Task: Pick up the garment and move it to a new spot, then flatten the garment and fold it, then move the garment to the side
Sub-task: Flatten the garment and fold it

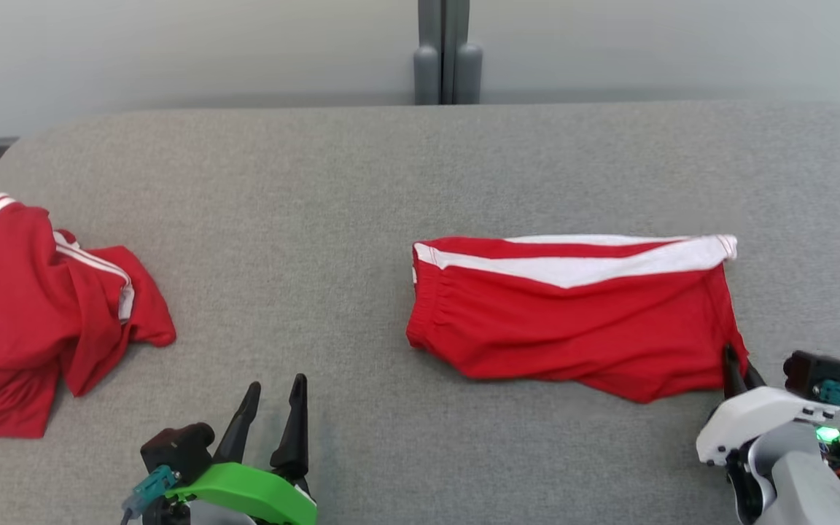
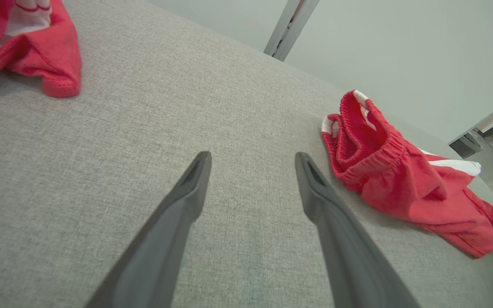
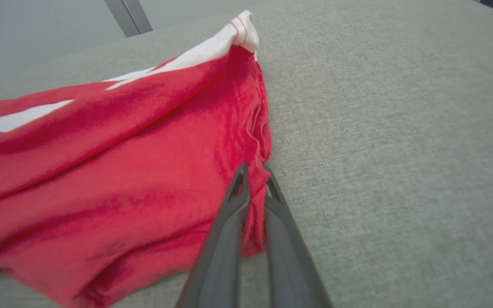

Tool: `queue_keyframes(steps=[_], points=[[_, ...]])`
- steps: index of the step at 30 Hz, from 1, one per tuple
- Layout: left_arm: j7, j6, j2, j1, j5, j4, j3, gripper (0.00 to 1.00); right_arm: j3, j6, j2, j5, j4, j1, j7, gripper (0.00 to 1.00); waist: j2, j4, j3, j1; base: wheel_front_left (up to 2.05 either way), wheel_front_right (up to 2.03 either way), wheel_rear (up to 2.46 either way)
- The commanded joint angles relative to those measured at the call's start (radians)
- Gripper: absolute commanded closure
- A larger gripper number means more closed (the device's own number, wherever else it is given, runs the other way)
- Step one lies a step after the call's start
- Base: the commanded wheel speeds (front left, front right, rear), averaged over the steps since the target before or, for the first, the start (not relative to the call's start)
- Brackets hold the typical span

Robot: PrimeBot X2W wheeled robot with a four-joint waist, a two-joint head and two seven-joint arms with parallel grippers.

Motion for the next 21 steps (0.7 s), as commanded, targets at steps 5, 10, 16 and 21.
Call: queue_keyframes(steps=[5,10,16,21], points=[[0.0,0.003,-0.012,0.019,0.013,0.006,-0.009,0.0,0.03,-0.002,-0.004,0.03,-0.085,0.027,0.0,1.0,0.0,-0.019,-0.052,0.0,0.0,0.0,0.0],[0.0,0.003,-0.014,0.019,0.024,0.006,-0.011,0.0,0.213,-0.002,-0.004,0.089,-0.185,-0.04,0.0,1.0,0.0,0.001,-0.053,0.0,0.0,0.0,0.0],[0.0,0.003,-0.023,0.002,0.019,0.012,-0.037,0.0,0.505,-0.002,-0.004,0.213,-0.261,-0.113,0.0,1.0,0.0,0.045,-0.048,0.0,0.0,0.0,0.0],[0.0,0.003,-0.025,-0.01,0.009,0.02,-0.055,0.0,0.729,-0.002,-0.005,0.299,-0.238,-0.136,0.0,1.0,0.0,0.088,-0.041,0.0,0.0,0.0,0.0]])
